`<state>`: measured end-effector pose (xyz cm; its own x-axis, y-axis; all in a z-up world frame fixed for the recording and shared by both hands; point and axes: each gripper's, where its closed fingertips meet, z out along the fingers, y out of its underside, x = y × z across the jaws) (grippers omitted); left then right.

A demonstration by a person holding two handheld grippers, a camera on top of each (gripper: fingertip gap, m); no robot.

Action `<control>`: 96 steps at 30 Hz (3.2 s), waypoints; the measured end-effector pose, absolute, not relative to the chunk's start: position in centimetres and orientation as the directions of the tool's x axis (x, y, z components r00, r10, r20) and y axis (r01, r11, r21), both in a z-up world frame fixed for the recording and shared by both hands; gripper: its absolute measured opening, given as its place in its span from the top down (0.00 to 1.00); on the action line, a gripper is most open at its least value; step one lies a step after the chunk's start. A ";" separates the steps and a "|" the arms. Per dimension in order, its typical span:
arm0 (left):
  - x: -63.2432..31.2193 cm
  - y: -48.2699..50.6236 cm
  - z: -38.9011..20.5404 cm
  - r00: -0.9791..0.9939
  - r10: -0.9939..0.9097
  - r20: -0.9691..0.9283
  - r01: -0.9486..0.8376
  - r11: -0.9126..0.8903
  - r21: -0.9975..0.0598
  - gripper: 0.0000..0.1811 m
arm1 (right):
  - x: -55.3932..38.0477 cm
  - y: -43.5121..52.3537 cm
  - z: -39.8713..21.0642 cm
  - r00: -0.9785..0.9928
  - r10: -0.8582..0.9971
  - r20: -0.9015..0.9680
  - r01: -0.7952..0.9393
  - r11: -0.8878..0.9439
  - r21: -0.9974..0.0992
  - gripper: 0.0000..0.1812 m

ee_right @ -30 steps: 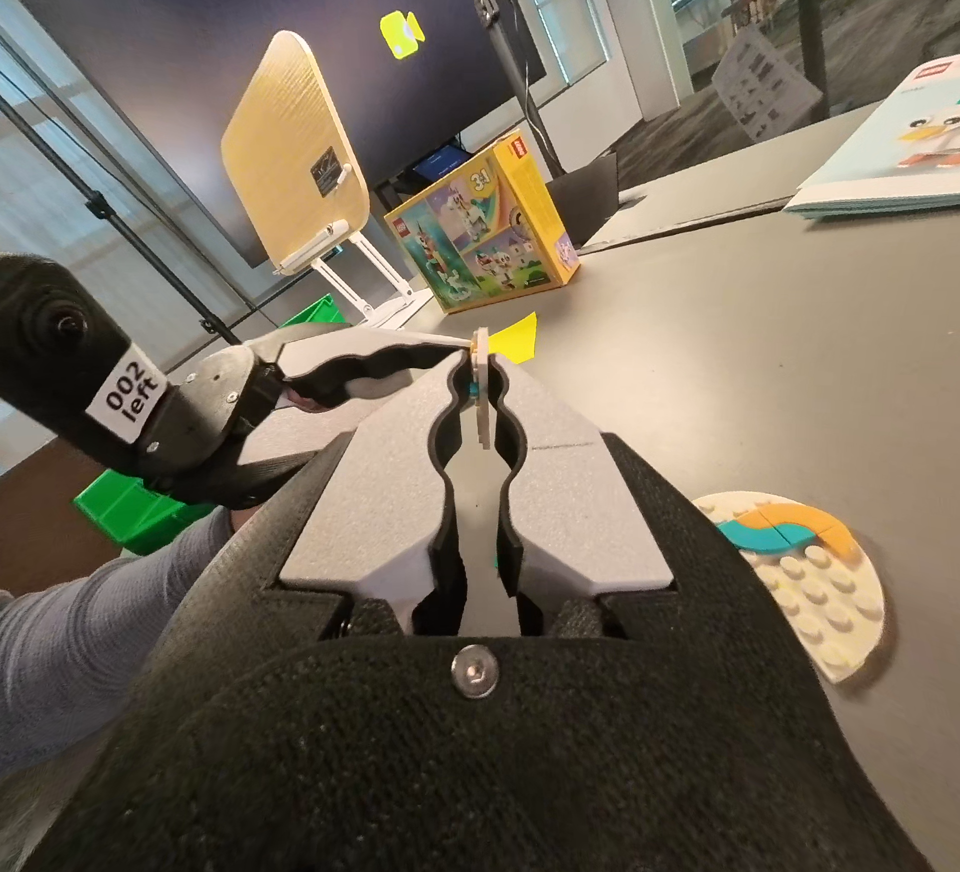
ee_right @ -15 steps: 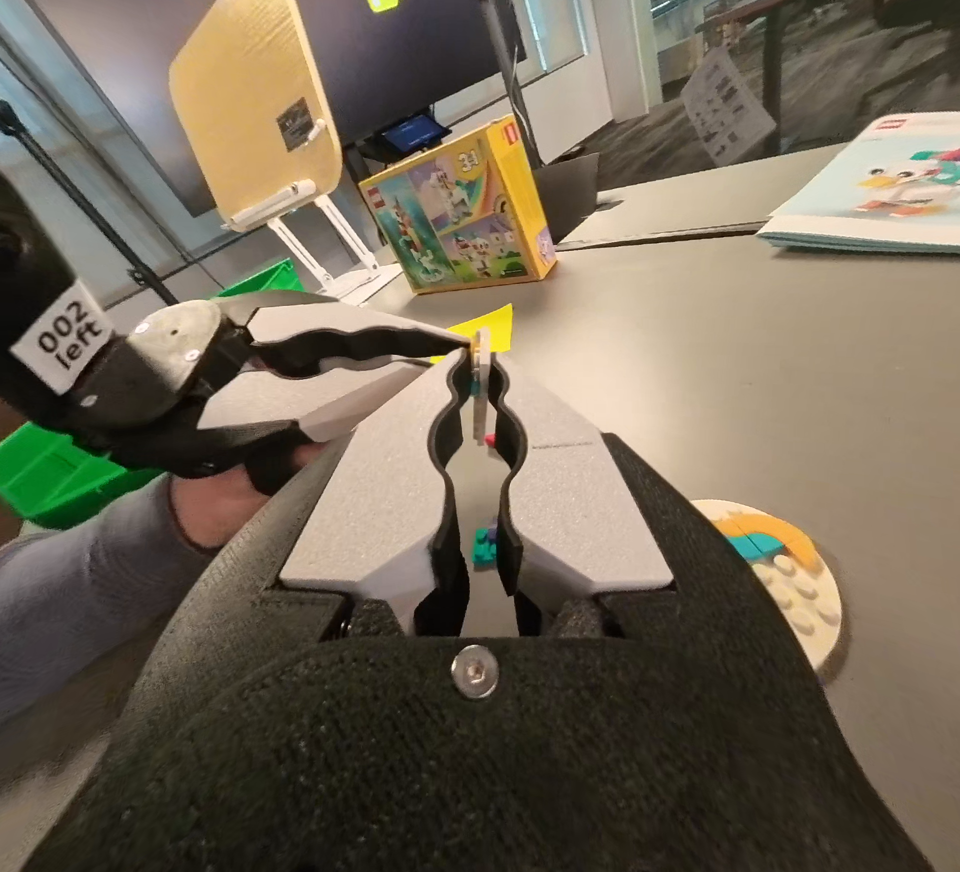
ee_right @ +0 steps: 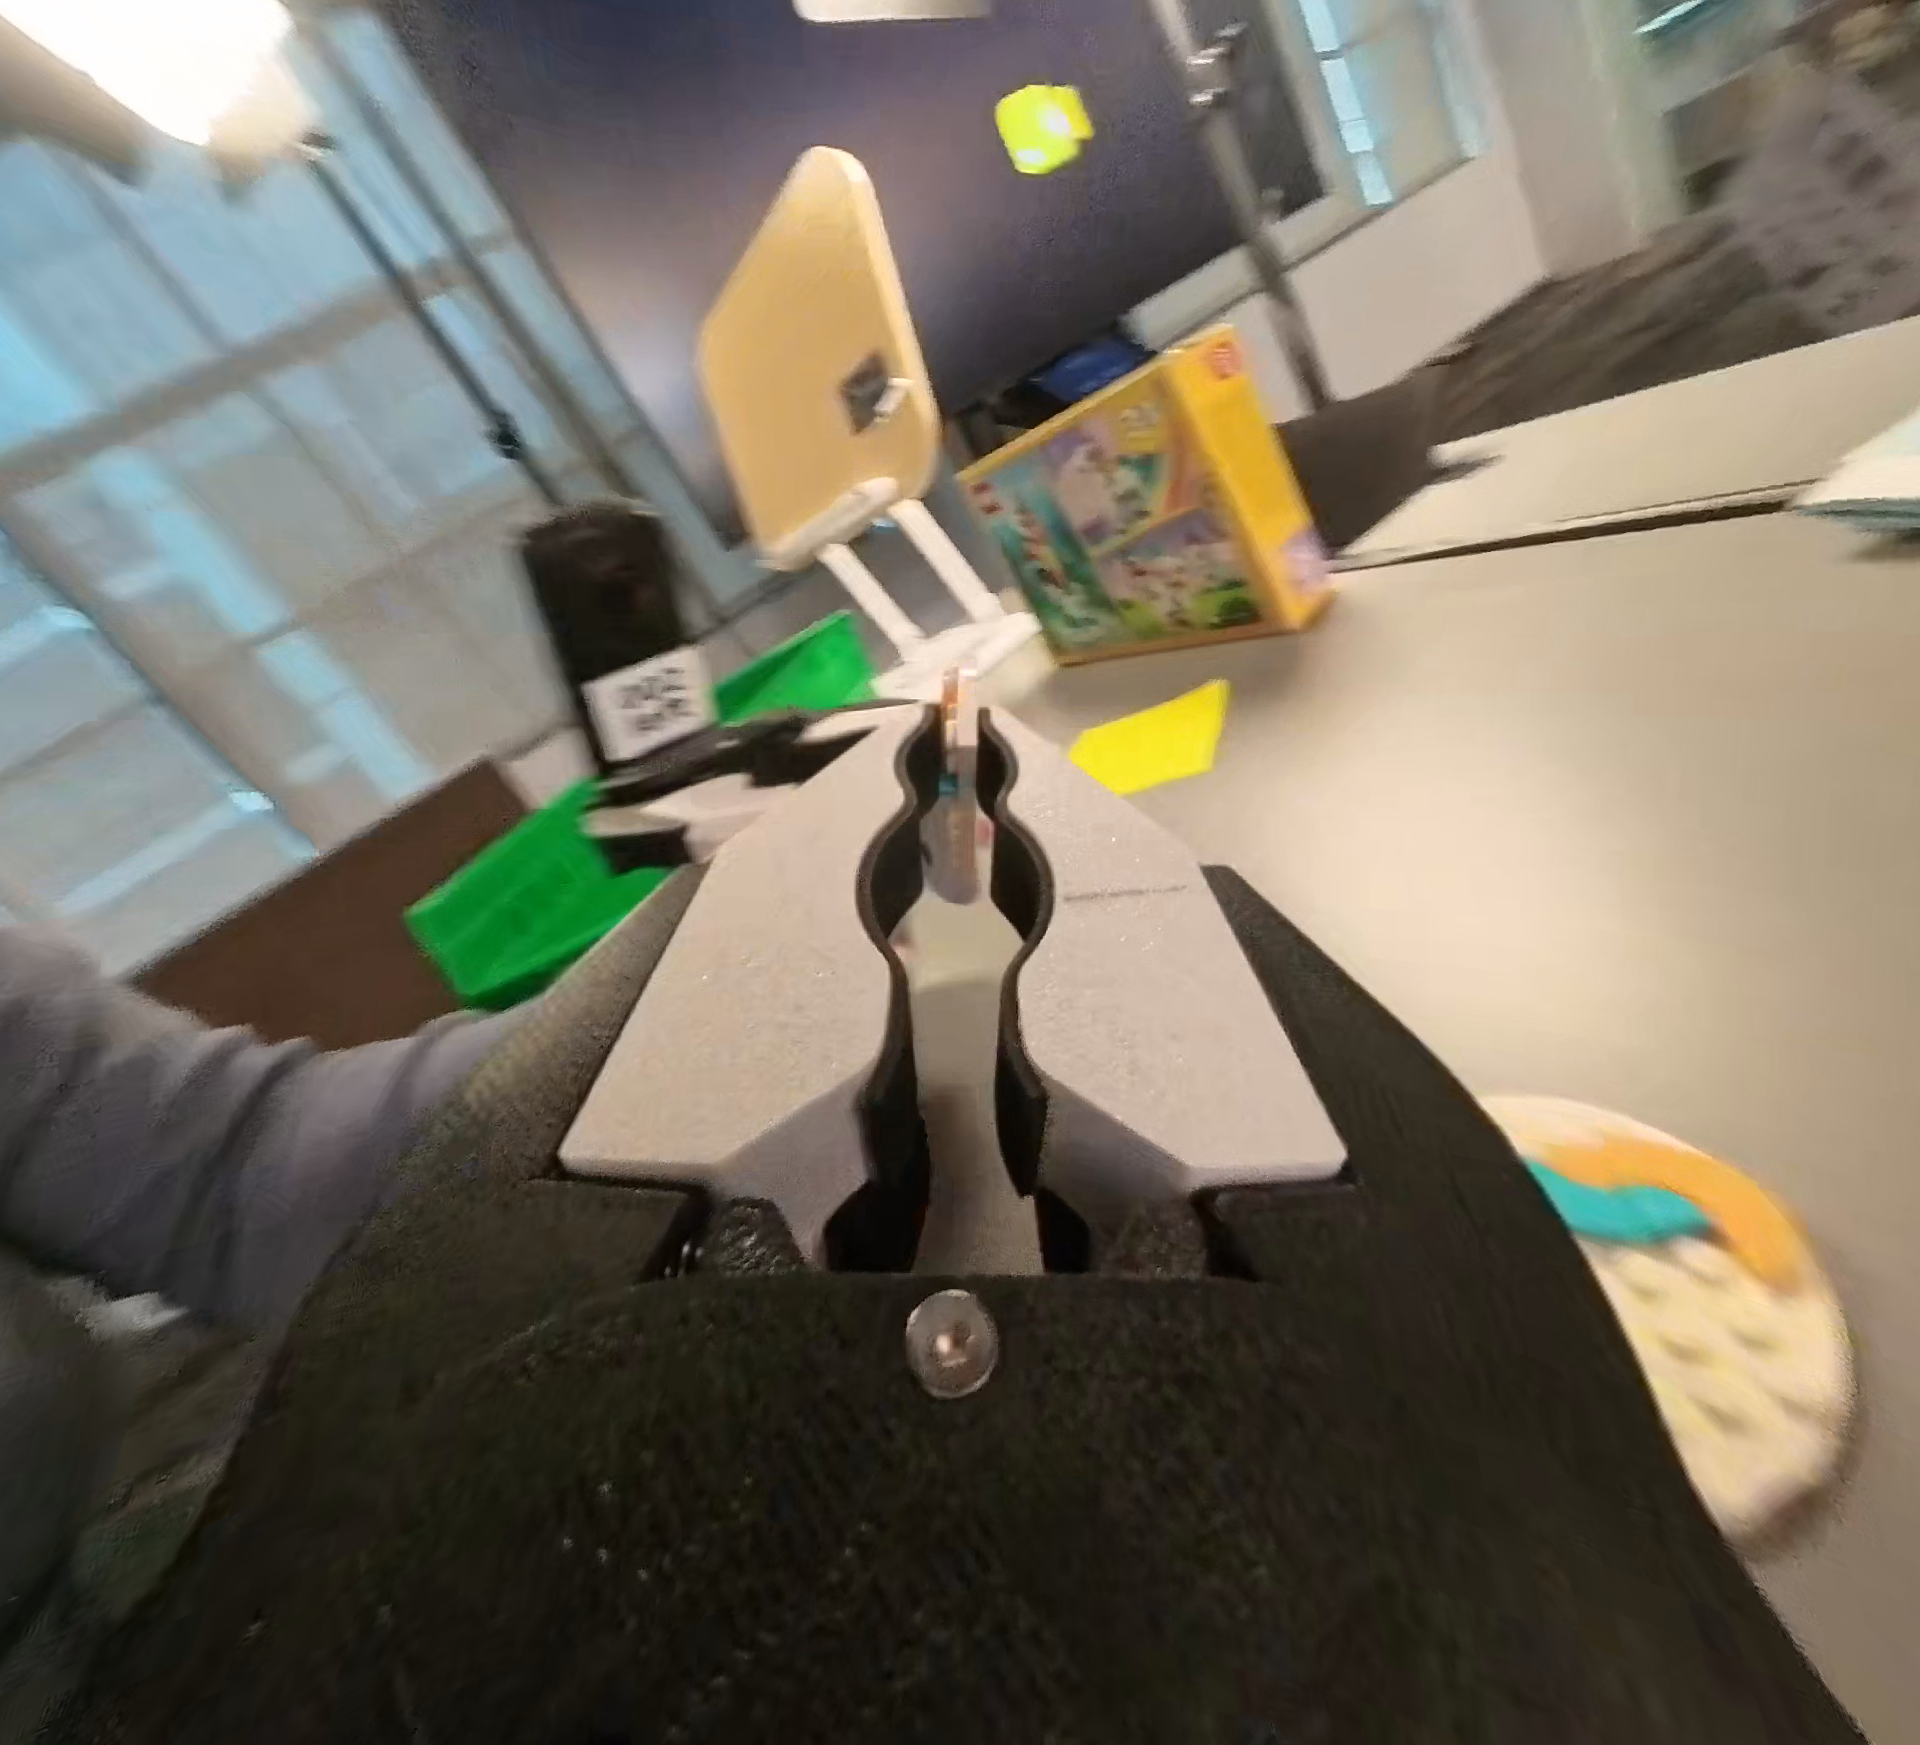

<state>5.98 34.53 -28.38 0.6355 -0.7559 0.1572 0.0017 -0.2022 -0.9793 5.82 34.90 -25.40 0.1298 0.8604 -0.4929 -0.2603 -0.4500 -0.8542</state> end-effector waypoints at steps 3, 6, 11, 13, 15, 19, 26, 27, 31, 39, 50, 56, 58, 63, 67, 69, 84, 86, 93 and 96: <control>6.7 32.9 -26.6 0.414 -0.847 0.333 0.175 -0.285 -0.942 0.89 | 5.4 33.5 -24.0 -0.038 0.845 -0.533 -0.297 -0.519 -0.802 0.98; 6.2 32.2 -25.3 0.252 -0.859 0.445 0.309 -0.364 -0.878 0.99 | 5.6 34.0 -23.7 -0.040 0.830 -0.556 -0.340 -0.534 -0.774 0.86; 4.3 33.5 -24.7 0.408 -0.838 0.363 0.321 -0.240 -0.916 0.98 | 6.2 35.2 -24.0 0.035 0.807 -0.589 -0.372 -0.537 -0.757 0.83; 4.4 33.5 -24.8 0.448 -0.836 0.317 0.291 -0.199 -0.936 0.98 | 5.6 34.9 -24.2 0.067 0.819 -0.571 -0.346 -0.517 -0.783 0.84; 4.7 33.5 -25.0 0.496 -0.833 0.246 0.238 -0.142 -0.961 0.98 | 4.9 34.4 -24.4 0.081 0.834 -0.546 -0.318 -0.498 -0.807 0.86; 5.4 33.6 -25.7 0.606 -0.795 0.023 0.043 0.004 -0.999 0.98 | 4.1 33.6 -24.0 0.054 0.835 -0.548 -0.330 -0.503 -0.799 0.80; 5.4 34.0 -26.3 0.678 -0.519 -0.521 -0.448 0.270 -0.852 0.98 | 4.3 34.0 -24.0 -0.056 0.740 -0.671 -0.383 -0.636 -0.670 0.81; 5.6 33.9 -26.2 0.670 -0.499 -0.549 -0.473 0.283 -0.834 0.98 | 4.5 34.1 -24.0 -0.066 0.731 -0.679 -0.388 -0.646 -0.657 0.81; 5.7 33.7 -25.9 0.689 -0.574 -0.442 -0.383 0.229 -0.895 0.98 | 4.5 33.8 -23.7 -0.074 0.750 -0.658 -0.365 -0.634 -0.682 0.82; 6.2 33.3 -26.1 0.661 -0.733 -0.161 -0.154 0.077 -0.985 0.99 | 5.0 33.6 -24.4 -0.071 0.812 -0.579 -0.281 -0.573 -0.770 0.88; 5.1 34.7 -27.3 0.714 -0.689 -0.129 -0.154 0.025 -0.988 0.98 | 4.2 35.0 -25.7 -0.017 0.762 -0.648 -0.316 -0.619 -0.720 0.87; 4.5 34.6 -26.0 0.705 -0.709 0.008 0.009 -0.001 -1.000 0.98 | 5.0 35.7 -25.2 -0.038 0.731 -0.681 -0.386 -0.639 -0.665 0.85; 4.3 34.8 -26.1 0.700 -0.713 0.049 0.040 -0.029 -0.999 0.98 | 5.0 35.7 -25.2 -0.016 0.745 -0.666 -0.387 -0.619 -0.683 0.85; 4.9 34.8 -26.9 0.713 -0.701 -0.021 -0.051 -0.022 -0.998 0.98 | 3.8 35.1 -25.5 -0.014 0.741 -0.671 -0.361 -0.630 -0.688 0.81; 5.8 34.7 -27.6 0.734 -0.654 -0.186 -0.227 0.022 -0.974 0.98 | 2.9 34.8 -25.8 0.026 0.758 -0.652 -0.334 -0.608 -0.720 0.82; 6.0 34.5 -27.5 0.714 -0.688 -0.129 -0.197 -0.020 -0.980 0.98 | 3.1 34.4 -25.9 0.011 0.783 -0.622 -0.280 -0.594 -0.754 0.83; 6.9 32.2 -29.0 0.433 -0.880 0.195 -0.083 -0.254 -0.964 0.98 | 3.4 32.2 -27.8 -0.090 0.873 -0.479 0.021 -0.479 -0.878 0.90; 7.0 31.3 -29.0 0.359 -0.901 0.243 -0.072 -0.287 -0.955 0.98 | 3.5 31.6 -27.7 -0.133 0.876 -0.463 0.033 -0.463 -0.886 0.92; 6.6 32.0 -29.0 0.359 -0.859 0.365 0.012 -0.386 -0.922 0.98 | 4.3 33.5 -28.1 0.037 0.939 -0.343 0.042 -0.345 -0.938 0.74; 5.6 33.1 -29.5 0.447 -0.833 0.326 -0.007 -0.368 -0.930 0.98 | 5.2 34.9 -28.5 0.219 0.972 -0.084 0.139 -0.116 -0.983 0.70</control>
